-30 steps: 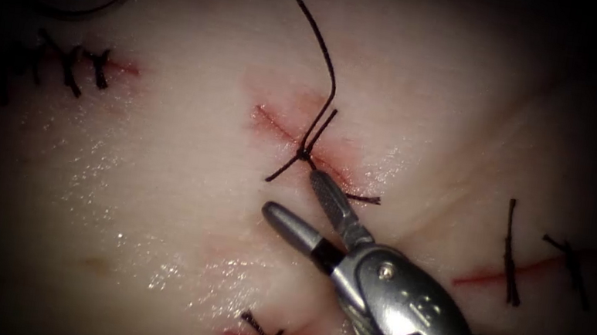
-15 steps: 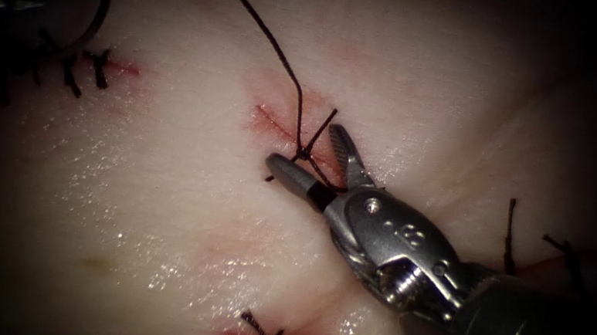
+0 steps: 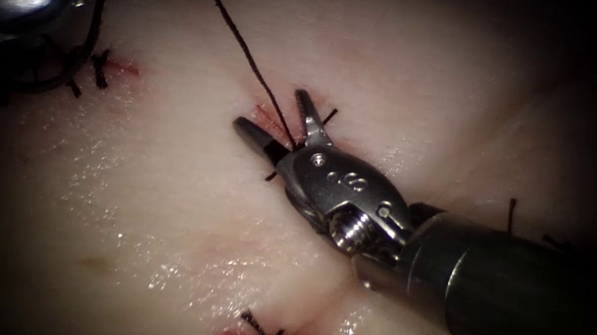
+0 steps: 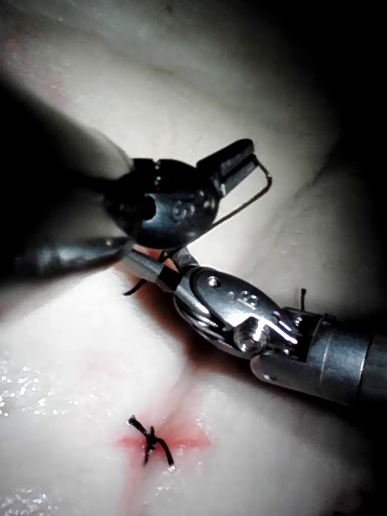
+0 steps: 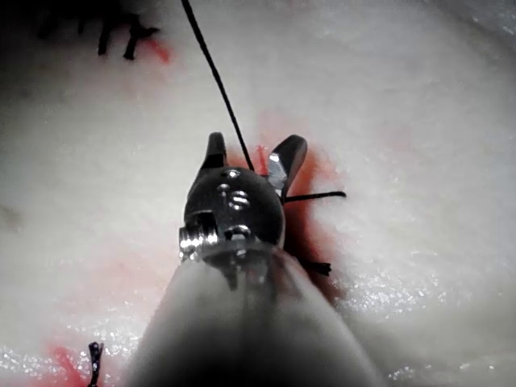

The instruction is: Wound Closure

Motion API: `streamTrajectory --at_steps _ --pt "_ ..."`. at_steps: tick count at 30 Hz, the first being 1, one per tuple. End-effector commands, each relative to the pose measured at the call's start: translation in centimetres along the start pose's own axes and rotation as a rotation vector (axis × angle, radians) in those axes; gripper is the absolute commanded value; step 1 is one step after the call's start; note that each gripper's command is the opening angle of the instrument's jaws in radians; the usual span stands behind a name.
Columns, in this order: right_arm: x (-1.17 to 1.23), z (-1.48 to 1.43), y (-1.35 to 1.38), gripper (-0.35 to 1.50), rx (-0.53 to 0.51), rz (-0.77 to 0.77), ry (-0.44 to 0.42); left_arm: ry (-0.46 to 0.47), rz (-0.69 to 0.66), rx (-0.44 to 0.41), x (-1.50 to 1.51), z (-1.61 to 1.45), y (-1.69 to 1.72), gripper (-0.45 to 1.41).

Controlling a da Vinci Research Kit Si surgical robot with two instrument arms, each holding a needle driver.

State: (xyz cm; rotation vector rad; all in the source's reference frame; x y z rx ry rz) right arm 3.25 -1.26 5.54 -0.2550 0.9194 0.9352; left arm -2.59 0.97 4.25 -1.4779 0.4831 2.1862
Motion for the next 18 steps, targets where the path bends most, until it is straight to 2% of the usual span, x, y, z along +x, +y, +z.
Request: streamTrajectory --at_steps 1,10,18 --pt "-0.04 0.1 -0.04 1.23 0.0 -0.008 0.005 0.004 0.001 0.0 0.01 0.07 0.02 -0.45" --pt "0.0 0.17 -0.02 1.19 0.001 -0.035 0.001 0.009 0.0 -0.002 0.14 0.02 0.12 -0.45" --pt "0.08 0.25 -0.13 1.19 0.017 -0.051 0.016 0.011 0.002 -0.003 0.18 -0.01 0.17 -0.45"
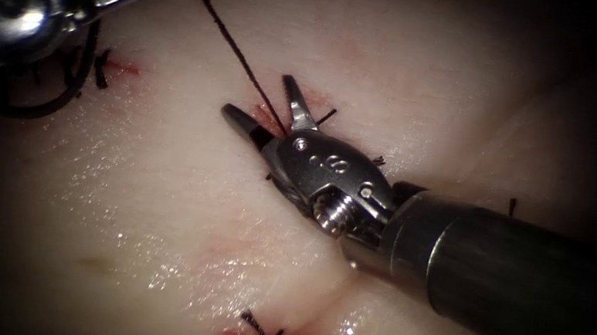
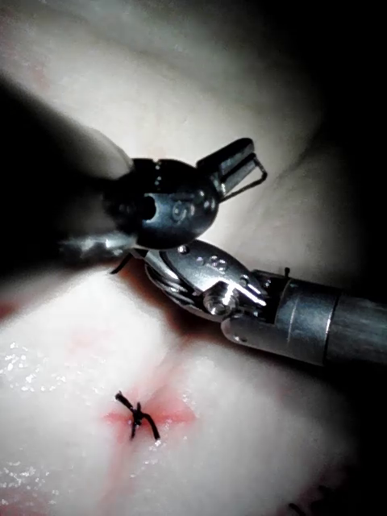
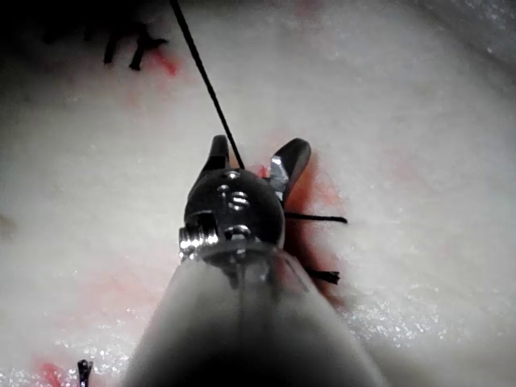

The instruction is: Wound Closure

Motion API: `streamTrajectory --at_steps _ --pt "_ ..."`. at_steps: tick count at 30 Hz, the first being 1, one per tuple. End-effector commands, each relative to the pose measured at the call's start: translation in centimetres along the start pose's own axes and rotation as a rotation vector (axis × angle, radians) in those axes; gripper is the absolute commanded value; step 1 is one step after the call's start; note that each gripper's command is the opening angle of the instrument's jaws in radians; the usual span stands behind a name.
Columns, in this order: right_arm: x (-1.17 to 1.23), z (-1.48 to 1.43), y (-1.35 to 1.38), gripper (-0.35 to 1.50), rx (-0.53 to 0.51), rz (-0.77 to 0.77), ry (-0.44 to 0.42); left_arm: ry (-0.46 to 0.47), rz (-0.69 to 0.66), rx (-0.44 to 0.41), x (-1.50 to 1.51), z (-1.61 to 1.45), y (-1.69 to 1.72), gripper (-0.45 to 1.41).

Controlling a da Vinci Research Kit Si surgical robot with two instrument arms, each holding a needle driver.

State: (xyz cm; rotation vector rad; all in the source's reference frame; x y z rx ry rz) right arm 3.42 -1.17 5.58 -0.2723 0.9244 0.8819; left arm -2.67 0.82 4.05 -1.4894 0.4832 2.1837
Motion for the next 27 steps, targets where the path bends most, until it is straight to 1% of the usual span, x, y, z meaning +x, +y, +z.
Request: streamTrajectory --at_steps 1,5,13,15,16,17,18,19,27 --pt "0.03 0.09 -0.07 1.18 0.004 0.001 0.005 0.002 0.001 0.001 -0.01 0.08 0.01 -0.45" --pt "0.07 0.09 -0.07 1.16 0.013 0.006 0.007 0.004 0.003 -0.001 0.0 0.06 0.03 -0.45" --pt "0.13 0.08 -0.06 0.99 0.01 -0.018 0.01 0.005 0.005 -0.001 0.05 0.02 0.09 -0.45" --pt "0.15 0.08 -0.06 0.82 0.007 -0.039 0.014 0.005 0.005 -0.001 0.07 0.01 0.1 -0.45" --pt "0.15 0.08 -0.06 0.69 0.005 -0.051 0.016 0.006 0.005 -0.001 0.07 0.01 0.11 -0.45" --pt "0.16 0.07 -0.07 0.39 0.008 -0.062 0.017 0.006 0.006 -0.001 0.07 0.01 0.11 -0.45" --pt "0.17 0.07 -0.08 -0.05 0.014 -0.062 0.021 0.006 0.006 -0.001 0.08 0.0 0.12 -0.45" --pt "0.17 0.06 -0.09 -0.35 0.014 -0.067 0.024 0.006 0.006 -0.001 0.08 0.0 0.12 -0.45" --pt "0.23 0.01 -0.12 -0.35 -0.013 -0.138 -0.002 0.01 0.014 -0.003 0.08 -0.05 0.19 -0.45"
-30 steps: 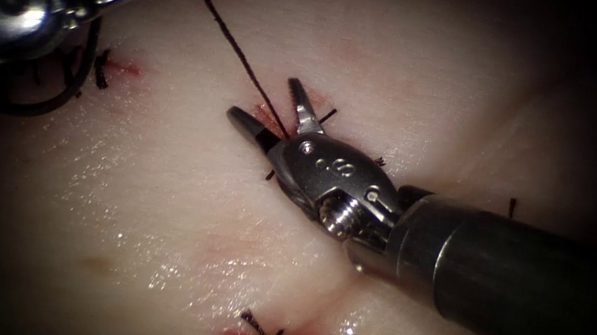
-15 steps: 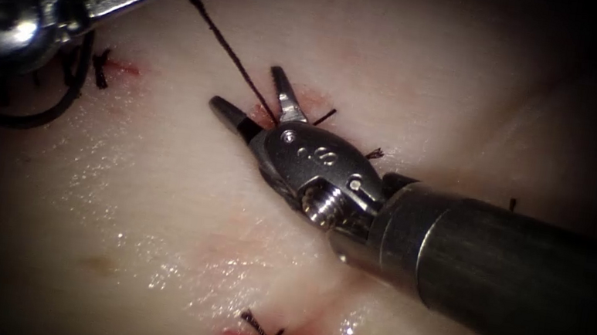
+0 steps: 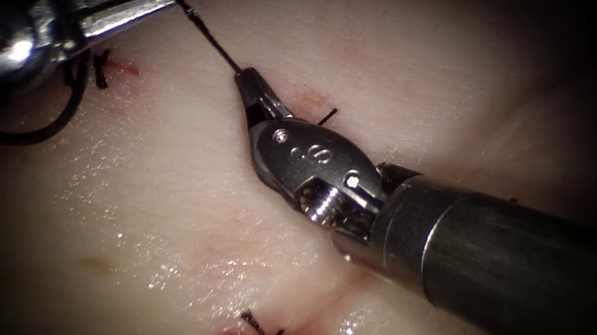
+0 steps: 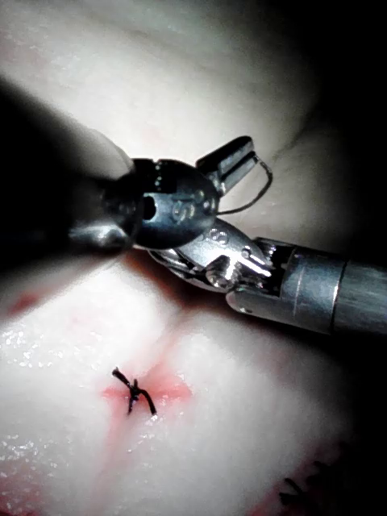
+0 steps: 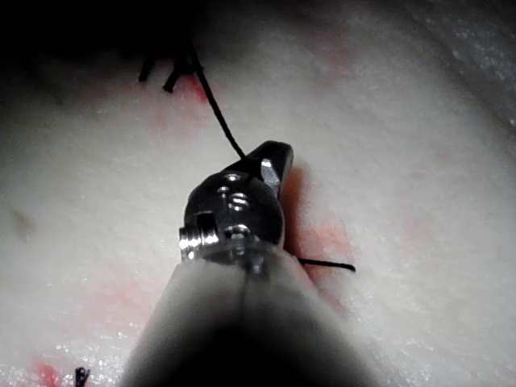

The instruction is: Wound Closure

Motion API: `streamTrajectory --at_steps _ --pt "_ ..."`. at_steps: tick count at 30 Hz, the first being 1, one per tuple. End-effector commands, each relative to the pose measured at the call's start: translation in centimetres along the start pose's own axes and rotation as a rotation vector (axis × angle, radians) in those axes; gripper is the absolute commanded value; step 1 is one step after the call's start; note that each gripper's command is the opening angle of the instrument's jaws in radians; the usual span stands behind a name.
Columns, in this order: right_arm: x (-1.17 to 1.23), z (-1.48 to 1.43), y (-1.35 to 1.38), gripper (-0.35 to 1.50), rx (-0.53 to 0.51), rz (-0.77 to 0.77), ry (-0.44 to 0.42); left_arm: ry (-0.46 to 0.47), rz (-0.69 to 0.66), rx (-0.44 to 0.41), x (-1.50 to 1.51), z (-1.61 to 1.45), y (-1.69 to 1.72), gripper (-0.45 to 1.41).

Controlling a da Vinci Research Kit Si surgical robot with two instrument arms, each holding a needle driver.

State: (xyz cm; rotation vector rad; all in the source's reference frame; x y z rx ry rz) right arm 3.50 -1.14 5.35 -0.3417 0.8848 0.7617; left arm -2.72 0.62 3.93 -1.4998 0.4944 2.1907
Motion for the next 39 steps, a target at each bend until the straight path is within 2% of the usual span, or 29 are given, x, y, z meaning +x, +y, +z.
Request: streamTrajectory --at_steps 1,5,6,7,9,11,14,19,24,26,27,28,31,33,34,38,39 --pt "0.01 0.07 -0.04 -0.35 0.001 0.0 0.003 0.003 0.001 -0.001 -0.02 0.06 0.01 -0.45" --pt "-0.04 -0.03 -0.03 -0.35 0.016 -0.012 0.013 0.009 0.005 -0.009 -0.03 -0.03 0.02 -0.45" --pt "-0.07 -0.1 -0.02 -0.1 0.028 0.009 0.02 0.01 0.006 -0.011 -0.04 -0.05 0.03 -0.45" --pt "-0.09 -0.15 -0.01 0.34 0.036 0.024 0.023 0.012 0.008 -0.013 -0.05 -0.07 0.04 -0.45" --pt "-0.13 -0.31 0.01 0.74 0.055 0.031 0.032 0.016 0.014 -0.016 -0.06 -0.13 0.08 -0.45" --pt "-0.18 -0.55 0.06 1.06 0.073 0.031 0.035 0.02 0.02 -0.019 -0.08 -0.18 0.13 -0.45" --pt "-0.25 -0.91 0.13 1.3 0.095 0.034 0.034 0.024 0.033 -0.015 -0.12 -0.24 0.24 -0.45" --pt "-0.39 -1.5 0.3 1.45 0.056 0.034 -0.018 0.009 0.036 -0.043 -0.17 -0.26 0.56 -0.45" --pt "-0.53 -1.9 0.5 1.4 0.012 0.008 -0.082 -0.012 0.041 -0.074 -0.31 -0.16 0.97 -0.45" --pt "-0.59 -2.04 0.61 1.3 0.008 -0.002 -0.102 -0.026 0.062 -0.085 -0.42 -0.08 1.15 -0.45" --pt "-0.62 -2.1 0.66 1.16 0.008 -0.006 -0.104 -0.034 0.065 -0.091 -0.48 -0.05 1.23 -0.45" --pt "-0.67 -2.19 0.73 0.91 0.01 -0.012 -0.108 -0.045 0.066 -0.1 -0.57 0.0 1.32 -0.45" --pt "-0.76 -2.36 0.9 0.35 0.017 -0.062 -0.129 -0.07 0.075 -0.123 -0.85 0.14 1.52 -0.45" --pt "-0.82 -2.48 1.02 -0.13 0.01 -0.099 -0.14 -0.086 0.071 -0.139 -1.03 0.21 1.63 -0.45" --pt "-0.84 -2.52 1.06 -0.32 0.007 -0.12 -0.144 -0.092 0.064 -0.15 -1.13 0.26 1.67 -0.45" --pt "-0.88 -2.65 1.2 -0.35 -0.009 -0.183 -0.171 -0.117 0.034 -0.199 -1.62 0.46 1.87 -0.45" --pt "-0.88 -2.66 1.23 -0.28 -0.004 -0.19 -0.173 -0.129 0.025 -0.216 -1.76 0.52 1.92 -0.45"
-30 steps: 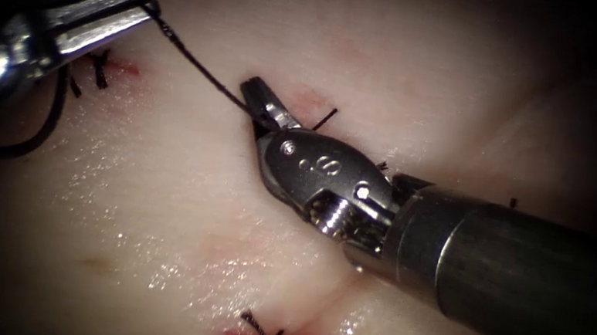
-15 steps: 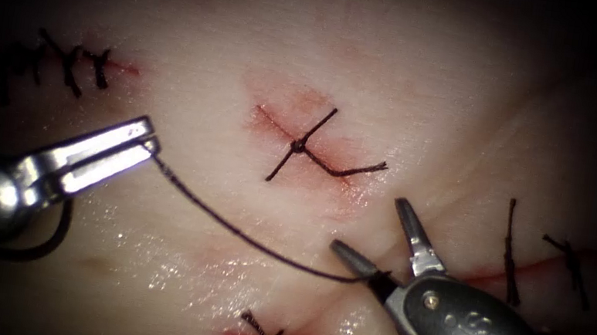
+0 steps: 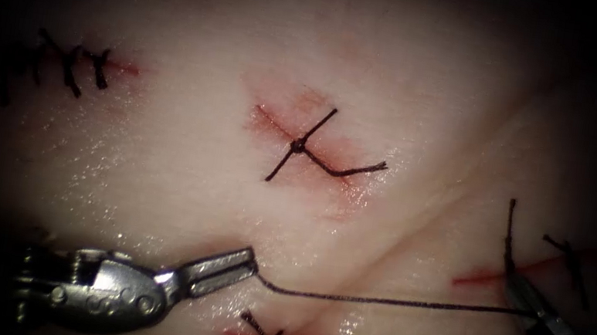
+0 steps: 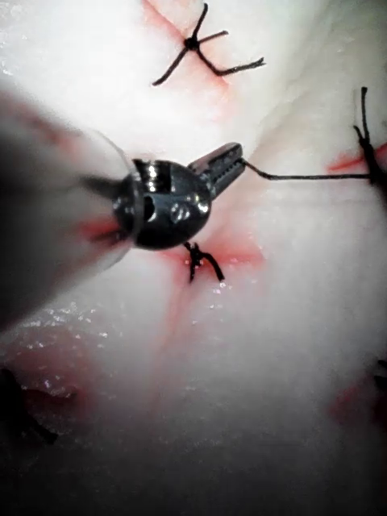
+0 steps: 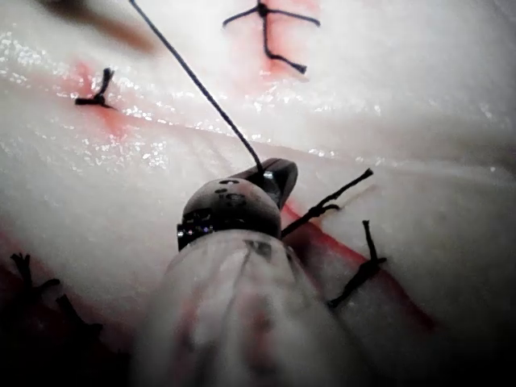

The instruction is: Wound Closure

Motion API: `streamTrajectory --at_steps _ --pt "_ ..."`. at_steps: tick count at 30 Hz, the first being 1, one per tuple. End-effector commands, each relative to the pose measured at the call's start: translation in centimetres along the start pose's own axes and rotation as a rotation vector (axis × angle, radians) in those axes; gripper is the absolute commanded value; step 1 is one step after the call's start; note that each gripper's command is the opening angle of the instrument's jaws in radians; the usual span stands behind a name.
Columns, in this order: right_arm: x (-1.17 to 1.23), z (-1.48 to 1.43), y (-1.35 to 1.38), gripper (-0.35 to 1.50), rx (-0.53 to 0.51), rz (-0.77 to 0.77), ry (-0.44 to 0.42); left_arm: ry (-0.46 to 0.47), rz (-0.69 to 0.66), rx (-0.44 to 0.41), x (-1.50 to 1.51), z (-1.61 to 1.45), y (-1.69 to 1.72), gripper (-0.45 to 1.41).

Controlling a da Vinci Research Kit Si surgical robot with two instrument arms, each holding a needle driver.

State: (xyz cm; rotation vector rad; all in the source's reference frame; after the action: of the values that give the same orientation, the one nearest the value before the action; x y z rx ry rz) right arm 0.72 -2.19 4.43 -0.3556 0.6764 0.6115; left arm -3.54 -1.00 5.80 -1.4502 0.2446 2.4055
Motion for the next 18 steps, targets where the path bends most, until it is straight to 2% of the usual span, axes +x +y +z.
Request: streamTrajectory --at_steps 1,2,7,8,12,13,14,15,18 --pt "-0.02 0.05 0.01 -0.27 0.01 -0.016 0.0 -0.005 0.001 -0.009 -0.08 0.11 0.04 -0.45" --pt "-0.03 0.04 0.04 -0.2 0.018 -0.03 -0.007 -0.02 -0.01 -0.029 -0.21 0.18 0.07 -0.45" --pt "-0.12 -0.01 0.12 -0.2 0.033 -0.064 -0.022 -0.056 -0.039 -0.072 -0.64 0.37 0.16 -0.45" --pt "-0.13 -0.02 0.14 -0.08 0.029 -0.065 -0.026 -0.068 -0.042 -0.087 -0.72 0.4 0.17 -0.45" --pt "-0.16 -0.04 0.18 0.76 0.01 -0.08 -0.051 -0.106 -0.07 -0.129 -0.9 0.45 0.19 -0.45" --pt "-0.16 -0.05 0.19 0.93 0.006 -0.086 -0.055 -0.116 -0.085 -0.14 -0.92 0.45 0.19 -0.28" --pt "-0.17 -0.05 0.2 1.06 0.002 -0.092 -0.06 -0.132 -0.095 -0.158 -0.94 0.45 0.18 -0.01" --pt "-0.17 -0.05 0.22 1.2 -0.002 -0.099 -0.065 -0.141 -0.101 -0.17 -0.95 0.44 0.16 0.12" --pt "-0.2 -0.07 0.26 1.3 0.009 -0.114 -0.069 -0.162 -0.112 -0.196 -0.95 0.37 0.1 0.31"
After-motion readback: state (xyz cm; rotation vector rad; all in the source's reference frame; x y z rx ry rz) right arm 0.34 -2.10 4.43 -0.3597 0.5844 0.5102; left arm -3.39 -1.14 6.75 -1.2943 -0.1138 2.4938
